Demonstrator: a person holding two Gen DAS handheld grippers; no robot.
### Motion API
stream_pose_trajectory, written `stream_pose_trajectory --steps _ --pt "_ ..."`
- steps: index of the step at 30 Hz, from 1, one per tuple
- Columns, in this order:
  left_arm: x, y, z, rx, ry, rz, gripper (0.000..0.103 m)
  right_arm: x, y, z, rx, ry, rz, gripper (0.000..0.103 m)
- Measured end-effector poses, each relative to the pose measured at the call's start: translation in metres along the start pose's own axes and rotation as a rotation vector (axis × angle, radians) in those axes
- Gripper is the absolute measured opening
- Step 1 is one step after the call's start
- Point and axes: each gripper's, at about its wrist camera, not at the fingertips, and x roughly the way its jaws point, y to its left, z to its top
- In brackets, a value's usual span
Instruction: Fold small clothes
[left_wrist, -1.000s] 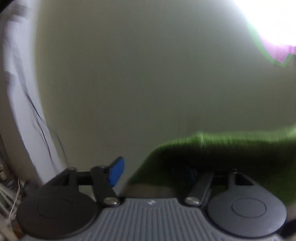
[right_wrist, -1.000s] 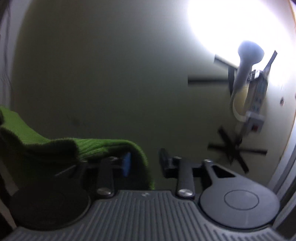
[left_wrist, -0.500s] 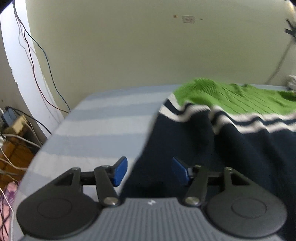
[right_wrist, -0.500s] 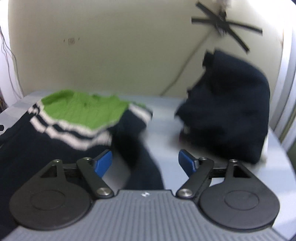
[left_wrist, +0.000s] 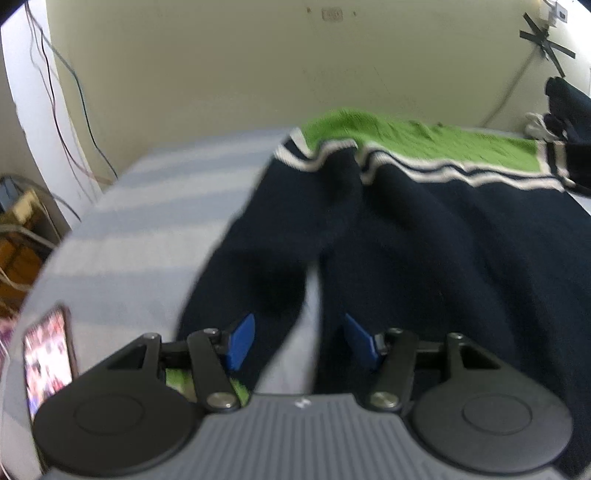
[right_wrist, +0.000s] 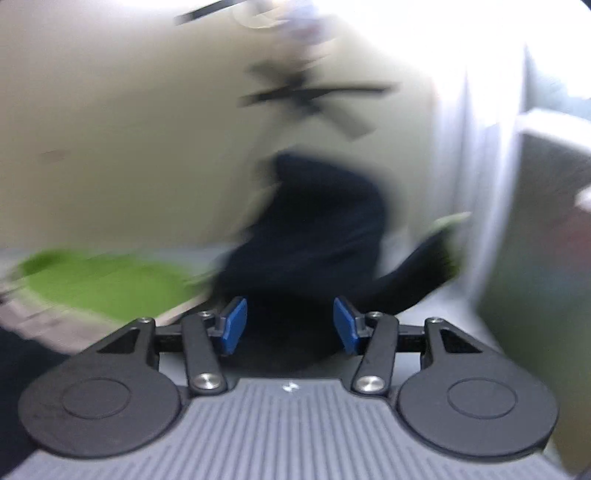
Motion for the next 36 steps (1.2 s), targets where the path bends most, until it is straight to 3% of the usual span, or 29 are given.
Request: stream_pose_trajectory --steps 4,7,11,12,13,14,16,18,21,24,27,29,30,31,32,36 --pt "-0.01 0.0 -0.01 -0.007 0.018 -0.01 0.061 -0.014 0.043 -0.046 -0.012 0.134 0.263 0.056" --pt "-0.018 -0.001 -0.014 -0.007 0.039 -0.037 0.061 -0.021 0.071 -0.082 -0.041 0.226 0.358 0.056" --pt "-0.021 -0.009 -0.025 0.019 0.049 -0.033 0.06 -0.035 0.093 -0.109 -0.069 0.266 0.434 0.056" --pt "-0.021 -0.01 -0.027 0.02 0.042 -0.034 0.056 -0.038 0.101 -0.115 -0.093 0.266 0.442 0.055" --pt "-0.023 -0.011 -0.028 0.018 0.035 -0.048 0.041 -0.039 0.106 -0.12 -0.114 0.259 0.449 0.055" --pt "-0.025 -0.011 -0.03 0.01 0.031 -0.081 0.033 -0.038 0.111 -0.119 -0.137 0.228 0.438 0.041" --pt "-0.027 -0.015 -0.032 0.018 0.013 -0.06 0.016 -0.043 0.128 -0.125 -0.197 0.19 0.418 0.012" --pt "-0.03 -0.018 -0.034 0.033 0.006 -0.058 0.01 -0.046 0.13 -0.121 -0.196 0.186 0.418 0.012" --pt "-0.051 -0.018 -0.039 0.03 -0.016 -0.098 0.009 -0.065 0.107 -0.107 -0.204 0.155 0.383 0.011" --pt "-0.068 -0.013 -0.046 0.011 -0.021 -0.141 0.009 -0.071 0.085 -0.09 -0.193 0.15 0.335 0.011" --pt "-0.063 -0.01 -0.052 0.011 0.009 -0.136 0.014 -0.065 0.079 -0.096 -0.209 0.232 0.339 0.015" --pt "-0.055 -0.002 -0.054 -0.01 0.029 -0.111 0.022 -0.054 0.08 -0.099 -0.23 0.286 0.318 0.029" --pt "-0.054 0.005 -0.054 -0.04 0.031 -0.106 0.034 -0.051 0.076 -0.097 -0.245 0.29 0.316 0.034" --pt "-0.056 0.014 -0.054 -0.077 0.018 -0.105 0.043 -0.049 0.072 -0.091 -0.239 0.269 0.297 0.042" --pt "-0.06 0.026 -0.055 -0.121 -0.005 -0.104 0.045 -0.051 0.066 -0.083 -0.215 0.242 0.271 0.043" --pt "-0.064 0.063 -0.052 -0.263 -0.058 -0.085 0.054 -0.051 0.057 -0.041 -0.108 0.124 0.264 0.044"
